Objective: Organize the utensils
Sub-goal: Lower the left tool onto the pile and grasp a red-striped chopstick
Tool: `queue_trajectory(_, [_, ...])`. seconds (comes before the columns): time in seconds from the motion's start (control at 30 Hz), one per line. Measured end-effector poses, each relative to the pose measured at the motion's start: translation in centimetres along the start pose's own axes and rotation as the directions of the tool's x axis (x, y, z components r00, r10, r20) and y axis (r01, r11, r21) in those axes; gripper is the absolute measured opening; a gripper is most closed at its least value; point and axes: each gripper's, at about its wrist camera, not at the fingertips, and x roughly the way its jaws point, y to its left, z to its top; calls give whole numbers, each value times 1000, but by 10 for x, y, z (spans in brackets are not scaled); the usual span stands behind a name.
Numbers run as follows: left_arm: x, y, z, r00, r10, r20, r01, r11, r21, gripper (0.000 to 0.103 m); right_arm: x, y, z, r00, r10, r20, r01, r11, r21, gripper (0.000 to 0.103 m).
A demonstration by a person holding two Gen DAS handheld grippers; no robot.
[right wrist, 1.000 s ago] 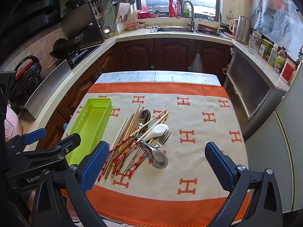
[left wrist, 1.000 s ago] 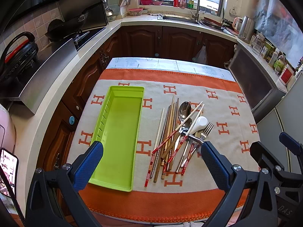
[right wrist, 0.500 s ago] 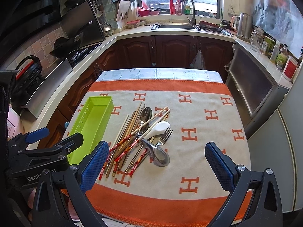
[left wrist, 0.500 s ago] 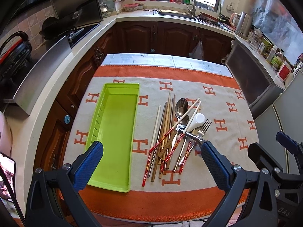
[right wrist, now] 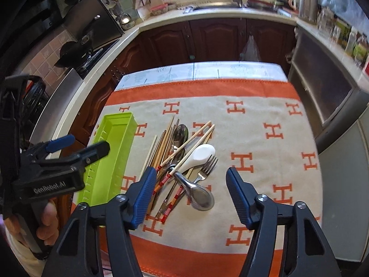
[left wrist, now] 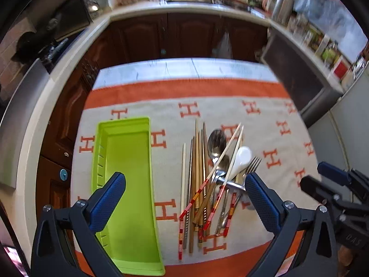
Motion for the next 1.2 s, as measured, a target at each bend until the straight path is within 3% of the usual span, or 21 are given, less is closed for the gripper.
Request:
queue_trajectory(0.2, [53, -9, 9, 997, 51, -51, -47, 995, 87, 97, 57, -23, 19, 992, 72, -106, -59, 991, 116, 54])
queue_trajectory(0.27, [75, -9, 14, 995, 10, -97, -3, 997, 77, 91, 76, -28, 21, 988, 81, -132, -61, 987, 150, 52])
queue_trajectory(0.43, [124, -5, 20, 976, -76, -205, 82, 997, 18, 56, 114, -37, 21, 977, 108, -182, -69, 976, 207, 52])
queue_trajectory(0.53, [144, -7, 21, 968, -82, -238, 88, 996, 14, 42, 133, -42, 20, 970, 119, -211, -66, 968, 242, 52])
queue_trajectory(0.6, [153, -10, 21, 964, -89, -252, 99, 995, 26, 38, 142, -45, 18, 965, 132, -228, -70, 963, 262, 52])
queue_trajectory(0.87, [154, -32, 25, 960, -136, -245, 160, 984, 79, 37, 152, -52, 11, 957, 134, -257, -56, 955, 290, 52])
queue_trajectory(1.0, [161, -46, 24, 953, -126, -274, 164, 979, 119, 12, 155, -54, 9, 953, 134, -272, -49, 954, 297, 52])
queue_trajectory(1.2, [165, -57, 28, 948, -140, -284, 182, 975, 125, 11, 157, -56, 7, 950, 136, -280, -50, 954, 296, 52])
